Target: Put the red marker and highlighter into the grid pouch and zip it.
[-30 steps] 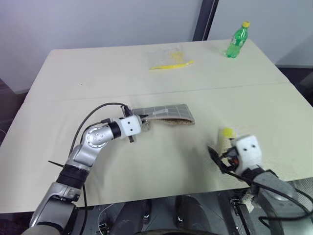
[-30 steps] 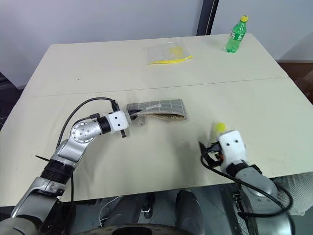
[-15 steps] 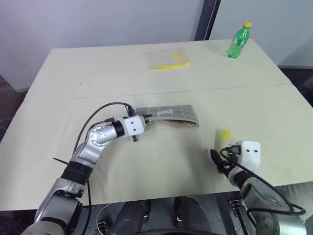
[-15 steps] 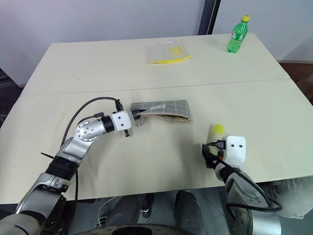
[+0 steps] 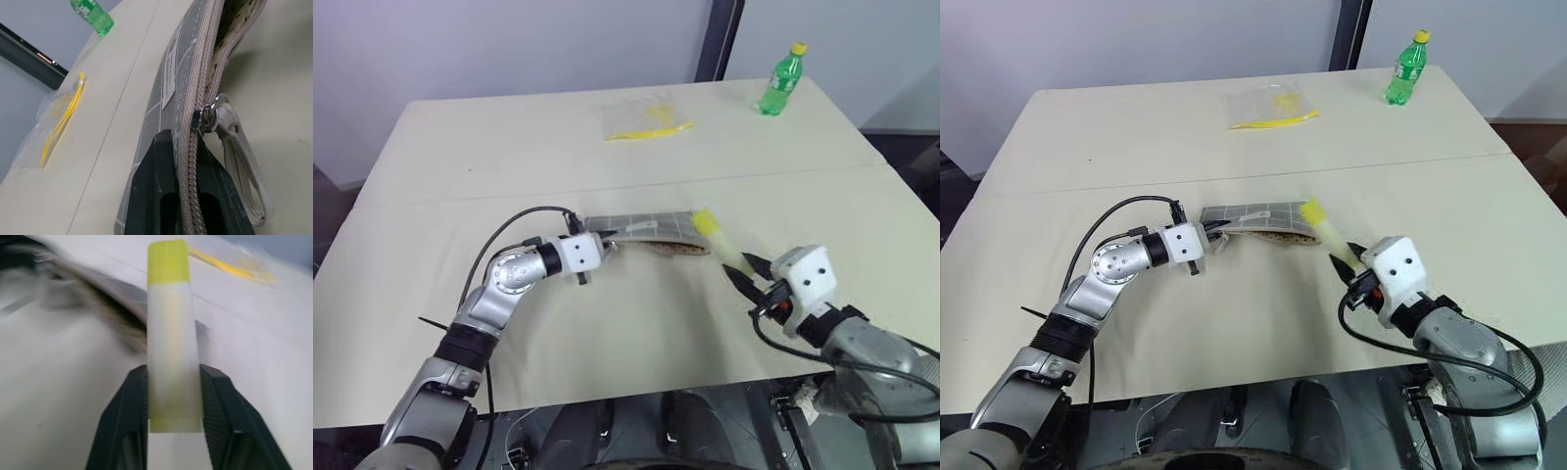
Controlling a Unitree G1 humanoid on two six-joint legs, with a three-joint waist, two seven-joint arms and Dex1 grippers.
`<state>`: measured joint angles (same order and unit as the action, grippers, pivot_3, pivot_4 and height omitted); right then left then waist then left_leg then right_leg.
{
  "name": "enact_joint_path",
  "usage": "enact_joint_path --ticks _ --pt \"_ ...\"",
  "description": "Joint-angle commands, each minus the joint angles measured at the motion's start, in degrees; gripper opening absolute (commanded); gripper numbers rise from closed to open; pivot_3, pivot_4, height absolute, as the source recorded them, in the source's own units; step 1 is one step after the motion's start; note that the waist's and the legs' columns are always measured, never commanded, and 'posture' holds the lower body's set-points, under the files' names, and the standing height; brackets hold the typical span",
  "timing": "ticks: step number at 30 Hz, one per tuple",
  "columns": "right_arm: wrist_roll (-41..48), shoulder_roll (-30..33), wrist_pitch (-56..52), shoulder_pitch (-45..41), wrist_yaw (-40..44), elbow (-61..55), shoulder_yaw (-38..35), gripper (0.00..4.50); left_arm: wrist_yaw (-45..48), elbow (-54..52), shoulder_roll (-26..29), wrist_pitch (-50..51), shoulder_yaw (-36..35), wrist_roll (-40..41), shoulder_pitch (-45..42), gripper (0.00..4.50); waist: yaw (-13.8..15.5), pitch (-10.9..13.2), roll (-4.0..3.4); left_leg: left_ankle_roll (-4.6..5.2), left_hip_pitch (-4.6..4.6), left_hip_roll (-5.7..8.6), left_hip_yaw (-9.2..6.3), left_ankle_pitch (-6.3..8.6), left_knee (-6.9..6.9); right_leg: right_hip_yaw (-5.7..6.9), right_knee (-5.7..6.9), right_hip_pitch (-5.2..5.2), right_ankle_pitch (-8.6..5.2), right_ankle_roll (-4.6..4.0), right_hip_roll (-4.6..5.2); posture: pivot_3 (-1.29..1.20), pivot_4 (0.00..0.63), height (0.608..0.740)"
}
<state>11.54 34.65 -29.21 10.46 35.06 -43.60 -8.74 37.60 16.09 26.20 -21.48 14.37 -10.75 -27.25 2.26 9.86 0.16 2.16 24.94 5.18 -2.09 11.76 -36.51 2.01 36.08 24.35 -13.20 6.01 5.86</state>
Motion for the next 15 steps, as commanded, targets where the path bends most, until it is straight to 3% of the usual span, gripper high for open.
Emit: enact_joint_path --ticks 1,4,15 --pt "-6.36 6.44 9.59 0.83 4.79 1.80 4.78 0.88 -0.60 -1.60 -0.24 -0.13 -0.11 -0.26 -0.81 0.00 0.03 0.00 0.00 0.02 0.00 0.00 0.02 0.01 -0.04 0.00 -0.01 -0.03 0.00 0.00 0.01 0.00 0.150 0.740" --pt "-9.12 9.32 12.12 -0.05 5.14 4.76 6.51 0.88 -0.63 -1.89 -0.40 0.14 -0.10 -0.21 -0.88 0.00 0.06 0.01 0.02 0.11 0.00 -0.04 0.02 0.08 -0.29 0.00 -0.01 -0.14 0.00 0.00 0.01 0.00 0.150 0.740" --pt "-4.46 4.70 4.93 -3.31 2.60 5.74 5.36 0.88 -0.36 -3.67 -0.29 0.35 0.42 -0.34 0.35 0.00 0.11 0.01 0.02 0.20 0.00 -0.03 0.04 0.17 -0.49 -0.10 -0.03 -0.23 -0.01 -0.02 0.05 0.00 0.150 0.740"
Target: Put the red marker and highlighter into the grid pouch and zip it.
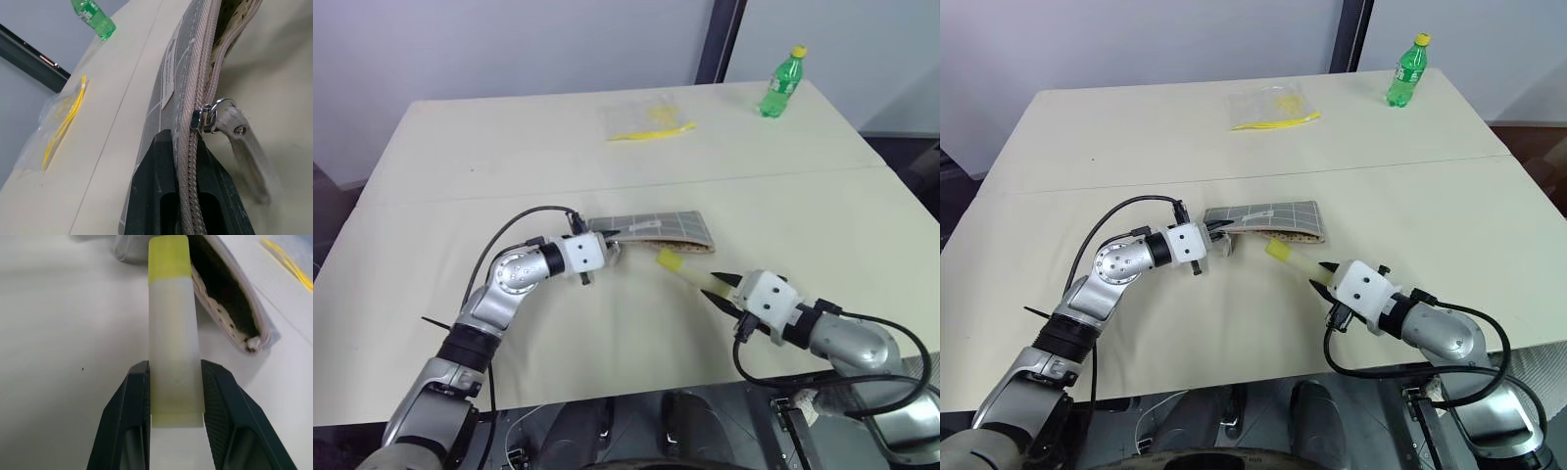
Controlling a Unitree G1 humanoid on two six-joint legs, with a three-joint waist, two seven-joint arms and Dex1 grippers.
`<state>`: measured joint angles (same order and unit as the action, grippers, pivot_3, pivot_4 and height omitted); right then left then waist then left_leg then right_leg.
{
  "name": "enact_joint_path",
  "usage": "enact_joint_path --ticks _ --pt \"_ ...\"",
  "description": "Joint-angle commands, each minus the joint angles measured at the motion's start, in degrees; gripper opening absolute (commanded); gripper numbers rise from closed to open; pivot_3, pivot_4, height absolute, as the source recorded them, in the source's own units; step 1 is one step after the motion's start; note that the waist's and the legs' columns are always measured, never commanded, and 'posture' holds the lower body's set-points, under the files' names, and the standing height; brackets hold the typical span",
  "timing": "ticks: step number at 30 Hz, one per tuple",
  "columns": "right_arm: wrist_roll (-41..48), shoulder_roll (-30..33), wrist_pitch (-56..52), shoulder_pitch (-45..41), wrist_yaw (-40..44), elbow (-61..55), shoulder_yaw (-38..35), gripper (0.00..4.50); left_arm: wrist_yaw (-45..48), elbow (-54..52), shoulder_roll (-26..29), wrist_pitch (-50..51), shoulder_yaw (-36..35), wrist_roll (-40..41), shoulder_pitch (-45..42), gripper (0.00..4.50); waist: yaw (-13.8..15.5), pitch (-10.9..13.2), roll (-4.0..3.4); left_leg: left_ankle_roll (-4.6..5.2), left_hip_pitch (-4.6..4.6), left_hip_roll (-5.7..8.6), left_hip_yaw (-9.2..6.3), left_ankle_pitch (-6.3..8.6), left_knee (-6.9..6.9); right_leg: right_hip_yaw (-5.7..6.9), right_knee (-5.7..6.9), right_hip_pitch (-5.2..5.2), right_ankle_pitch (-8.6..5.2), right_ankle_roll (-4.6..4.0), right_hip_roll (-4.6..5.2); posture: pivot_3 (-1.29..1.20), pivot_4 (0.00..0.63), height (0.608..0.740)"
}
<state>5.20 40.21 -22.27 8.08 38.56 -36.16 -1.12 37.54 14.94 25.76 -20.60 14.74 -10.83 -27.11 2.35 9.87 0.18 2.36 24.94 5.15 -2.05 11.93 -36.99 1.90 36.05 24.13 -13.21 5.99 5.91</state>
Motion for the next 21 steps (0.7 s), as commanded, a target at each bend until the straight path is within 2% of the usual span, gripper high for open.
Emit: enact_joint_path --ticks 1,9,13,17,21 --pt "2.84 -1.41 -3.47 -1.33 -1.24 -1.95 -2.52 0.88 -0.28 -2.69 0.13 -0.55 0.11 -0.27 0.29 0.00 0.01 0.00 0.00 0.00 0.00 0.00 0.00 0.00 0.00 0.00 0.00 0.00 0.00 0.00 0.00 0.00 0.150 0.740" --pt "-0.45 1.28 -6.63 -3.80 -1.86 1.37 -0.45 0.88 -0.13 -3.06 0.22 -1.43 0.76 -0.80 0.51 0.00 0.00 0.00 0.00 -0.01 0.00 0.00 0.02 0.01 0.00 -0.01 0.00 0.02 0.00 -0.01 0.01 0.00 0.150 0.740" --pt "-0.38 1.10 -10.90 -8.64 -2.20 1.47 1.82 0.88 -0.02 -2.88 0.58 -2.68 1.44 -2.05 0.33 0.00 -0.04 0.00 -0.01 0.00 0.00 0.00 0.03 0.01 0.00 -0.02 0.00 0.02 0.00 -0.01 0.01 0.00 0.150 0.740" --pt "-1.08 1.85 -16.50 -14.49 -1.21 1.13 6.45 0.88 0.23 -1.97 1.22 -5.10 3.21 -4.38 -0.83 0.00 -0.07 0.00 -0.01 0.00 0.01 0.00 0.03 0.01 0.00 -0.02 0.01 0.06 0.00 -0.01 0.01 0.00 0.150 0.740" --pt "-6.80 1.61 -16.77 -21.54 -1.13 3.82 16.47 0.88 0.74 -1.16 0.18 -5.71 4.01 -4.18 -2.28 0.00 -0.06 0.00 -0.01 0.00 0.02 0.00 0.03 0.01 -0.01 -0.02 0.01 0.13 0.00 -0.01 0.02 0.00 0.150 0.740"
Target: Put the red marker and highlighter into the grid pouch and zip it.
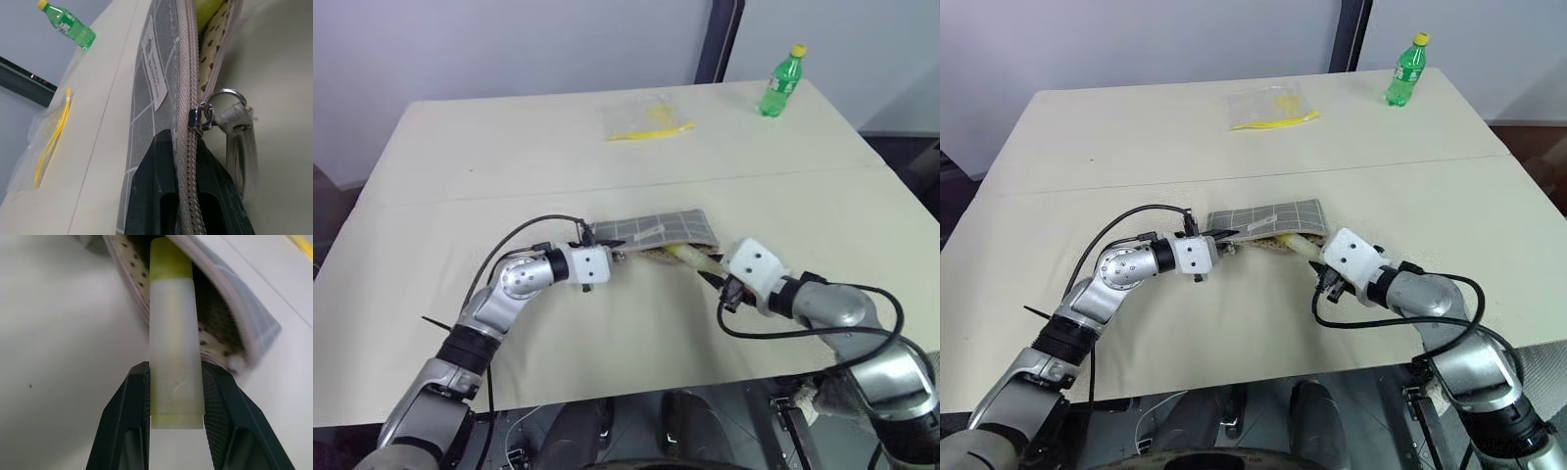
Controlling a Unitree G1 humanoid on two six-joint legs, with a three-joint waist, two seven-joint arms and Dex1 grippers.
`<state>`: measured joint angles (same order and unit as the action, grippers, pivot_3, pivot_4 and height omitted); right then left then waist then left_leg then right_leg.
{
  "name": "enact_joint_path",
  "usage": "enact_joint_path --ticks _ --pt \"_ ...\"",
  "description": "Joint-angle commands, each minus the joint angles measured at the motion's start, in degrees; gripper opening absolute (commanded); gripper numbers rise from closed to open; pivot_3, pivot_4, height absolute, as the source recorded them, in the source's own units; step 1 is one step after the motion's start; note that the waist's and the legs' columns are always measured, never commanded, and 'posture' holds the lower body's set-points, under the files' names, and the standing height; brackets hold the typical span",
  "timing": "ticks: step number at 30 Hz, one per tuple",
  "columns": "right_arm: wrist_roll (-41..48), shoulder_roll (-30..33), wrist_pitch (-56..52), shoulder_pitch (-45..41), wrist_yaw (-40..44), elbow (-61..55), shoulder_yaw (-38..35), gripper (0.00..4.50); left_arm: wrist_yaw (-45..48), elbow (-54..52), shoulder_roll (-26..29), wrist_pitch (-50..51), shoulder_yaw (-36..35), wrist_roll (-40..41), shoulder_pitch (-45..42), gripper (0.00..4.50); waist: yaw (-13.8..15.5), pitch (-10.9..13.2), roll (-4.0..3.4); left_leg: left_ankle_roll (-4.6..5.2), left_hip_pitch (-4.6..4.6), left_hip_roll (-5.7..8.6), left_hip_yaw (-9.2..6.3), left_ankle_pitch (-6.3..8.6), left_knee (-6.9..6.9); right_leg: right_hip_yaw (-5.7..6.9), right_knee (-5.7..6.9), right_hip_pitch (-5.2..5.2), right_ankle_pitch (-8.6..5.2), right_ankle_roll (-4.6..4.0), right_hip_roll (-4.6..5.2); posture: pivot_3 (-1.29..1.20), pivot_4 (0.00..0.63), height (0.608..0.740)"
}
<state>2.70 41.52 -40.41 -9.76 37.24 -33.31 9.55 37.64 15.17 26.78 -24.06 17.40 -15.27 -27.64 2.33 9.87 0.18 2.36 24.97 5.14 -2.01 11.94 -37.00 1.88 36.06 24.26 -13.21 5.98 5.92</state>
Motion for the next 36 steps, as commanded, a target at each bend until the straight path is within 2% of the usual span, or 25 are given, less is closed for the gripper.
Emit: enact_joint_path --ticks 1,7,13,18,21,23,24,25,28,29,32,36 --pt "-6.06 0.57 2.57 -4.97 0.22 1.92 7.80 0.88 0.79 -1.31 -0.96 -2.28 1.39 0.35 -1.95 0.00 -0.06 0.00 0.00 0.00 0.01 0.00 0.00 0.00 -0.01 0.00 0.00 0.01 0.00 0.00 0.00 0.00 0.150 0.740" --pt "-13.37 0.95 6.77 -11.91 0.95 6.83 13.74 0.88 1.97 -1.54 -0.82 -2.20 1.12 1.15 -2.42 0.00 -0.10 0.00 0.00 0.02 0.10 0.02 0.03 0.01 -0.02 0.00 0.01 0.08 0.02 0.01 -0.01 0.00 0.150 0.740" --pt "-16.02 -2.61 11.03 -16.16 1.04 11.02 15.02 0.88 2.87 -2.28 -1.61 -2.19 1.13 2.89 -1.96 0.00 -0.05 0.00 0.00 0.02 0.11 0.02 0.03 0.01 -0.02 -0.01 0.03 0.09 0.03 0.02 -0.03 0.00 0.150 0.740" --pt "-17.93 -4.32 9.19 -17.61 1.56 10.85 14.34 0.88 3.64 -3.74 -2.38 -1.92 0.66 4.26 -2.23 0.00 -0.10 0.00 0.00 0.02 0.13 0.04 0.03 0.01 -0.03 -0.01 0.03 0.10 0.05 0.04 -0.03 0.00 0.150 0.740" --pt "-17.27 -4.67 13.98 -17.03 2.72 11.80 14.62 0.88 3.84 -3.92 -2.74 -1.42 0.30 4.92 -2.10 0.00 -0.08 0.00 0.00 0.02 0.13 0.03 0.03 0.01 -0.02 -0.02 0.04 0.12 0.05 0.04 -0.04 0.00 0.150 0.740" --pt "-16.43 -2.92 17.24 -15.51 4.89 11.27 14.22 1.92 3.88 -3.93 -2.89 -1.14 0.05 5.10 -2.18 0.00 -0.05 0.00 0.00 0.02 0.13 0.04 0.03 0.01 -0.03 -0.02 0.04 0.11 0.05 0.04 -0.04 0.00 0.150 0.740" --pt "-16.79 -2.28 18.48 -14.93 4.96 11.14 13.75 2.31 3.89 -4.03 -3.02 -0.75 -0.15 5.34 -2.22 0.00 -0.03 0.00 0.00 0.02 0.13 0.04 0.03 0.01 -0.03 -0.02 0.04 0.10 0.06 0.04 -0.04 0.00 0.150 0.740" --pt "-16.96 -1.68 19.43 -14.05 4.55 10.84 12.51 2.72 3.83 -4.17 -3.18 -0.24 -0.42 5.53 -2.33 0.00 0.02 0.00 0.00 0.02 0.13 0.05 0.03 0.01 -0.03 -0.01 0.04 0.10 0.06 0.04 -0.04 0.00 0.150 0.740" --pt "-14.57 -1.88 19.30 -10.48 3.30 8.77 7.03 4.35 3.92 -4.52 -3.26 0.51 -0.76 5.35 -2.35 0.00 0.00 0.00 0.00 0.03 0.14 0.07 0.03 0.01 -0.04 -0.02 0.04 0.09 0.07 0.06 -0.04 0.00 0.150 0.740" --pt "-13.04 -2.15 18.88 -8.77 3.25 7.31 4.79 4.47 3.95 -4.51 -3.17 0.52 -0.72 5.04 -2.23 0.00 0.02 0.00 0.00 0.03 0.14 0.07 0.03 0.01 -0.04 -0.02 0.04 0.09 0.07 0.07 -0.04 0.00 0.150 0.740" --pt "-8.67 -3.95 15.34 -5.79 3.17 3.30 -0.22 4.47 4.00 -4.64 -2.95 0.56 -0.74 4.75 -1.91 0.00 -0.04 0.00 0.00 0.03 0.14 0.05 0.03 0.01 -0.03 -0.04 0.05 0.11 0.08 0.07 -0.05 0.00 0.150 0.740" --pt "-2.98 -3.38 10.74 -3.89 6.44 -2.54 -3.41 4.47 4.03 -4.26 -3.07 0.92 -0.69 4.84 -1.82 0.00 -0.06 0.00 0.00 0.03 0.14 0.02 0.03 0.01 -0.04 -0.05 0.06 0.12 0.10 0.04 -0.05 0.00 0.150 0.740"
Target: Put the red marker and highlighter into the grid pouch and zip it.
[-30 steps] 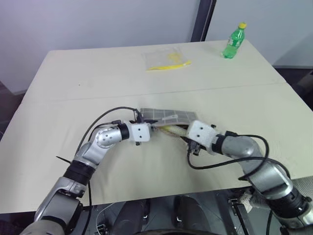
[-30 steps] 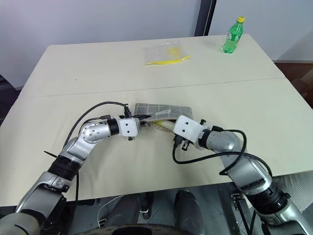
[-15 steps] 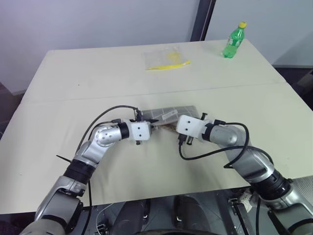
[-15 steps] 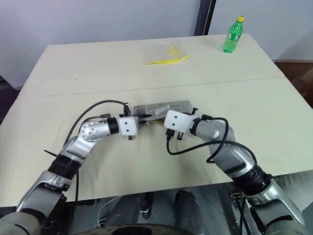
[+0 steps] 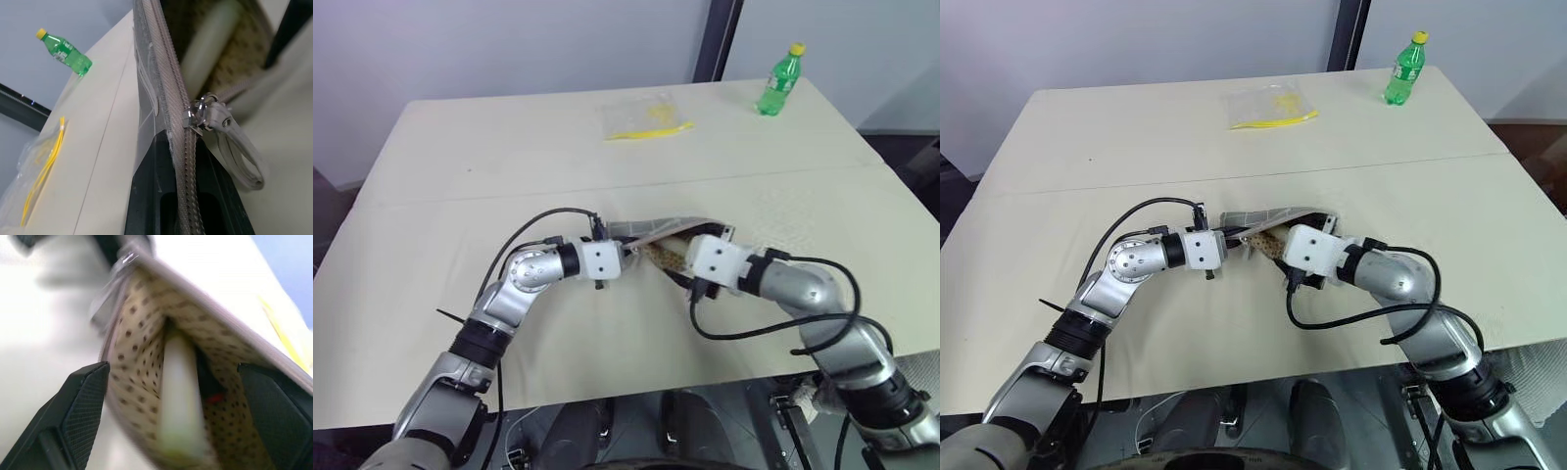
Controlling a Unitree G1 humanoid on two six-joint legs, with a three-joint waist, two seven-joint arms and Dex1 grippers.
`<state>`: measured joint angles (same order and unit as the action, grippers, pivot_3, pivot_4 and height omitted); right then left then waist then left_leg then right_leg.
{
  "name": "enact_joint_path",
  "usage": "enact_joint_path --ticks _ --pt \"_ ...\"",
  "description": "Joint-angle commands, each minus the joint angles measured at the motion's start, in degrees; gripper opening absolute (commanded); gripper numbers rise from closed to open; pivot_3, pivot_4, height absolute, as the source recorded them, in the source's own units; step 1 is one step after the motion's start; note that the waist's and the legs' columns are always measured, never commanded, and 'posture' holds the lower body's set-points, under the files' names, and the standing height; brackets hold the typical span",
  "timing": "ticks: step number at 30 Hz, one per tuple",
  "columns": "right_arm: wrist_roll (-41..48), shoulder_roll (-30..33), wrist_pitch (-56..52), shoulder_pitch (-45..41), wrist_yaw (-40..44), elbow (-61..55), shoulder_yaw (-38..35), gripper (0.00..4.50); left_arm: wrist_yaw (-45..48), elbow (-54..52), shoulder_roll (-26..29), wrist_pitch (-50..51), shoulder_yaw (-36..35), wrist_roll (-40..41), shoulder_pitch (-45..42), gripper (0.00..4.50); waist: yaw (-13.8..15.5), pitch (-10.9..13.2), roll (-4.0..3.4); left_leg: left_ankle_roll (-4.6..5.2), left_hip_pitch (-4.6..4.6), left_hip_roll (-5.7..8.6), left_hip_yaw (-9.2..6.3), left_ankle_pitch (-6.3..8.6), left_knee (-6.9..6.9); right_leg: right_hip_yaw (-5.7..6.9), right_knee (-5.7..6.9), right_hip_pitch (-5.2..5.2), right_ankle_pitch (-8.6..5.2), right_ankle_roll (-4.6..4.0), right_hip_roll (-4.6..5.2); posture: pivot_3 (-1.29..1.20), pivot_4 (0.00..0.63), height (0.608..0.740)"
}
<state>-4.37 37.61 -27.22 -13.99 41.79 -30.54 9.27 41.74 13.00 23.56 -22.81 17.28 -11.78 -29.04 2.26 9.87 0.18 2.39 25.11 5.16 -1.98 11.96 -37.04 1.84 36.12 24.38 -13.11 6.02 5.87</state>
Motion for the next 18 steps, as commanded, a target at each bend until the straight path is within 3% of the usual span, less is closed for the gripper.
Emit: enact_joint_path --ticks 1,6,10,14,18 --pt "5.39 1.41 -2.31 1.05 3.27 -6.56 -3.63 4.47 0.01 -1.86 0.04 -0.26 -0.44 1.35 -0.65 0.00 0.01 0.00 0.00 0.00 0.00 0.00 0.00 0.00 0.00 0.00 0.00 0.00 0.00 0.00 0.00 0.00 0.150 0.740" --pt "14.84 1.37 -7.50 3.36 5.64 -10.67 -8.75 4.47 0.01 -1.03 -0.28 0.21 -0.43 1.29 -1.61 0.00 0.07 0.00 0.00 0.03 0.01 0.02 0.00 0.02 -0.03 0.00 -0.06 -0.04 -0.01 -0.01 0.03 0.00 0.150 0.740" --pt "29.86 -2.07 -14.69 7.43 6.90 -13.46 -15.06 4.47 -1.79 0.20 -0.11 0.22 -0.61 -0.70 -2.81 0.00 0.12 0.00 0.00 0.03 0.01 -0.01 0.00 0.02 -0.02 0.00 -0.05 -0.04 0.00 -0.01 0.03 0.00 0.150 0.740" --pt "39.57 -3.37 -21.57 12.14 5.56 -14.62 -16.84 4.47 -2.57 0.74 0.99 -3.61 1.79 -4.72 -3.79 0.00 0.13 0.01 0.02 0.05 0.01 0.00 0.00 0.03 -0.02 0.00 -0.06 -0.05 0.00 0.00 0.05 0.00 0.150 0.740" --pt "36.91 -4.93 -21.98 13.83 0.50 -10.80 -12.53 4.47 -5.29 1.93 0.09 -4.46 2.10 -6.77 -5.40 0.00 0.06 0.00 0.02 0.05 0.02 0.00 0.01 0.04 -0.02 -0.01 -0.07 -0.05 -0.01 -0.02 0.08 0.00 0.150 0.740"
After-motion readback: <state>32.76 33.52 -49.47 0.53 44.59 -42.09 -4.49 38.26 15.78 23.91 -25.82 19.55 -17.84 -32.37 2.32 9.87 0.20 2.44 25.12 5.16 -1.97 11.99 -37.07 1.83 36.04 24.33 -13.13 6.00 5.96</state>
